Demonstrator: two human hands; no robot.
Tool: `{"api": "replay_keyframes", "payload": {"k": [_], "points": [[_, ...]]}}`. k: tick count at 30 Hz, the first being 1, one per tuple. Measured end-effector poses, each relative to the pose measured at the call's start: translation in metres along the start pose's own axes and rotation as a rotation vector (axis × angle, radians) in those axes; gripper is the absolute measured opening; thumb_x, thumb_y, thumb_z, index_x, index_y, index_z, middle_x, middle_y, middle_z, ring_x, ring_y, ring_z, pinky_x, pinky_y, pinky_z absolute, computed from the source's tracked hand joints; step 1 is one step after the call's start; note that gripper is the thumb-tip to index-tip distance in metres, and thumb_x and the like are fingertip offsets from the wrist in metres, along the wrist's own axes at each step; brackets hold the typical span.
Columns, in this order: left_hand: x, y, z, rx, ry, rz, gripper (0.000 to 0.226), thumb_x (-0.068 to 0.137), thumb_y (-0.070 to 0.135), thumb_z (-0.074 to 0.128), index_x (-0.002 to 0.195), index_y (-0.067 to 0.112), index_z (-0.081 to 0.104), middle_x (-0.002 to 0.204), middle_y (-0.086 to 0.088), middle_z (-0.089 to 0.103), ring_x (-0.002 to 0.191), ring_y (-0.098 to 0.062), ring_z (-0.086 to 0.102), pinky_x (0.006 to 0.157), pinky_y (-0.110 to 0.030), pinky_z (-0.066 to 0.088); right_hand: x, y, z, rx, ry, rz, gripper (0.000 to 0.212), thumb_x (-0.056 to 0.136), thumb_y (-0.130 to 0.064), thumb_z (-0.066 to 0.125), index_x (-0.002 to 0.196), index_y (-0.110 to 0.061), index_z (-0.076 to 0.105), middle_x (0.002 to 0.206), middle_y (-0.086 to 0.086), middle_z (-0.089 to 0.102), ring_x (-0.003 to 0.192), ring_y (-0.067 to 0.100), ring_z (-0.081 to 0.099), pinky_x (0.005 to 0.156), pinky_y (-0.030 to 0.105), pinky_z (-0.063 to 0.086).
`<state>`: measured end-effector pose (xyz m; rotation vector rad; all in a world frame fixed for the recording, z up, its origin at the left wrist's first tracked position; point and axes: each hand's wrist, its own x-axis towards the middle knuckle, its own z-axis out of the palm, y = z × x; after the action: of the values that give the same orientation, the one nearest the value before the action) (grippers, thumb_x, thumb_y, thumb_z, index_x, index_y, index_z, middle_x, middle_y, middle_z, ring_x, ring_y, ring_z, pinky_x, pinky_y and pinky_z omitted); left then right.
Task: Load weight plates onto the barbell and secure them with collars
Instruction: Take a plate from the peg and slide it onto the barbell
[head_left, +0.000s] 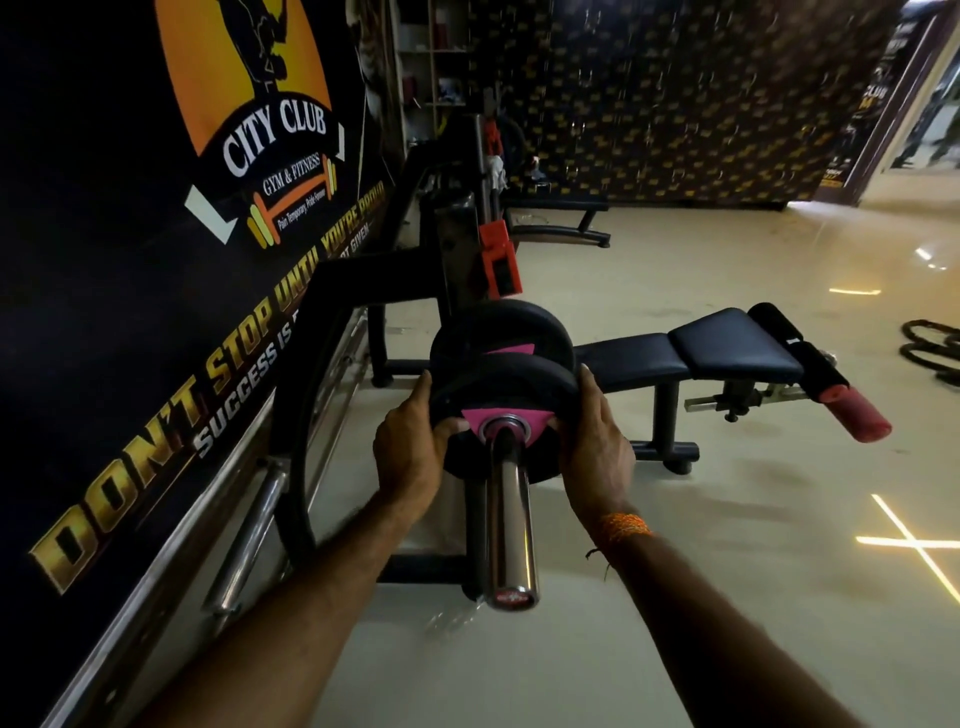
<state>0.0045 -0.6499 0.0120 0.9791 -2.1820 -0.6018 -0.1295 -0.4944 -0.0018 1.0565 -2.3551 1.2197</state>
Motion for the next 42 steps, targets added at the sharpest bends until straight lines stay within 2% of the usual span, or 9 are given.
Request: {"api": "replay_keyframes", "payload": {"k": [4, 10, 18, 23, 26, 28, 30, 36, 42], "points": [[0.037, -0.001, 0.02, -0.007, -0.004, -0.053, 0.084, 0.086, 0.04, 0.073, 0.156, 0.023, 0.03, 0.126, -0.01, 0.068, 0.118, -0.028, 0.065, 0.093, -0.04, 0.056, 0.034, 0.009, 0.021, -0.071, 0.023, 0.039, 0.073, 0.099, -0.033, 0.057, 0.16, -0.016, 0.021, 0.128, 0.011, 0.065, 0.085, 0.024, 0.068, 0.067, 0.029, 0.047], [0.074, 0.003, 0.041, -0.042, 0.035, -0.065, 0.084, 0.091, 0.033, 0.071, 0.159, 0.023, 0.023, 0.141, -0.01, 0.059, 0.125, -0.029, 0.061, 0.094, -0.041, 0.054, 0.076, 0.018, 0.042, -0.077, -0.002, 0.108, 0.075, 0.099, -0.035, 0.056, 0.159, -0.022, 0.013, 0.139, 0.014, 0.058, 0.097, 0.03, 0.07, 0.078, 0.048, 0.062], [0.078, -0.005, 0.051, -0.044, 0.046, -0.024, 0.084, 0.092, 0.032, 0.071, 0.158, 0.021, 0.022, 0.148, -0.011, 0.053, 0.125, -0.03, 0.061, 0.09, -0.041, 0.055, 0.077, 0.018, 0.048, -0.071, 0.02, 0.17, 0.074, 0.101, -0.031, 0.055, 0.161, -0.022, 0.013, 0.12, 0.014, 0.069, 0.081, 0.03, 0.07, 0.071, 0.043, 0.059], [0.076, 0.001, 0.035, -0.013, -0.073, -0.021, 0.097, 0.087, 0.043, 0.071, 0.16, 0.016, 0.013, 0.162, -0.013, 0.032, 0.145, -0.034, 0.038, 0.109, -0.051, 0.044, 0.08, 0.016, 0.033, -0.072, -0.1, 0.161, 0.072, 0.099, -0.034, 0.056, 0.158, -0.026, 0.015, 0.131, 0.01, 0.063, 0.093, 0.03, 0.07, 0.074, 0.048, 0.061], [0.062, 0.017, 0.017, -0.039, -0.076, 0.055, 0.102, 0.087, 0.06, 0.057, 0.16, 0.011, 0.005, 0.168, -0.011, 0.008, 0.155, -0.027, 0.011, 0.124, -0.047, 0.02, 0.07, 0.008, 0.008, -0.059, -0.131, 0.146, 0.063, 0.098, -0.035, 0.057, 0.152, -0.02, 0.028, 0.15, 0.01, 0.046, 0.122, 0.031, 0.059, 0.084, 0.04, 0.058], [0.05, 0.035, 0.006, -0.034, -0.05, 0.144, 0.094, 0.09, 0.064, 0.046, 0.16, 0.013, 0.01, 0.168, -0.008, 0.01, 0.155, -0.024, 0.01, 0.125, -0.046, 0.018, 0.059, 0.007, -0.013, -0.094, -0.098, 0.156, 0.058, 0.102, -0.037, 0.054, 0.152, -0.015, 0.033, 0.159, 0.012, 0.036, 0.136, 0.029, 0.047, 0.092, 0.035, 0.049], [0.037, 0.055, -0.001, -0.032, -0.065, 0.253, 0.083, 0.095, 0.058, 0.047, 0.16, 0.015, 0.017, 0.167, -0.007, 0.017, 0.155, -0.024, 0.014, 0.125, -0.047, 0.018, 0.046, 0.009, -0.034, -0.16, -0.048, 0.176, 0.062, 0.103, -0.044, 0.048, 0.156, -0.016, 0.03, 0.165, 0.009, 0.028, 0.147, 0.027, 0.034, 0.108, 0.043, 0.044], [0.007, 0.118, 0.028, 0.04, -0.205, 0.454, 0.075, 0.099, 0.062, 0.033, 0.156, 0.015, 0.029, 0.164, -0.008, 0.029, 0.153, -0.024, 0.023, 0.124, -0.045, 0.019, 0.008, 0.037, -0.1, -0.281, 0.057, 0.204, 0.06, 0.103, -0.051, 0.036, 0.153, -0.017, 0.037, 0.161, 0.009, 0.036, 0.147, 0.029, 0.036, 0.113, 0.05, 0.041], [-0.017, 0.189, 0.107, 0.167, -0.397, 0.657, 0.076, 0.1, 0.062, 0.026, 0.159, 0.014, 0.022, 0.166, -0.009, 0.021, 0.154, -0.025, 0.017, 0.124, -0.047, 0.016, -0.02, 0.111, -0.172, -0.356, 0.13, 0.304, 0.049, 0.105, -0.039, 0.044, 0.148, -0.014, 0.044, 0.155, 0.012, 0.044, 0.143, 0.03, 0.04, 0.112, 0.047, 0.041]]}}
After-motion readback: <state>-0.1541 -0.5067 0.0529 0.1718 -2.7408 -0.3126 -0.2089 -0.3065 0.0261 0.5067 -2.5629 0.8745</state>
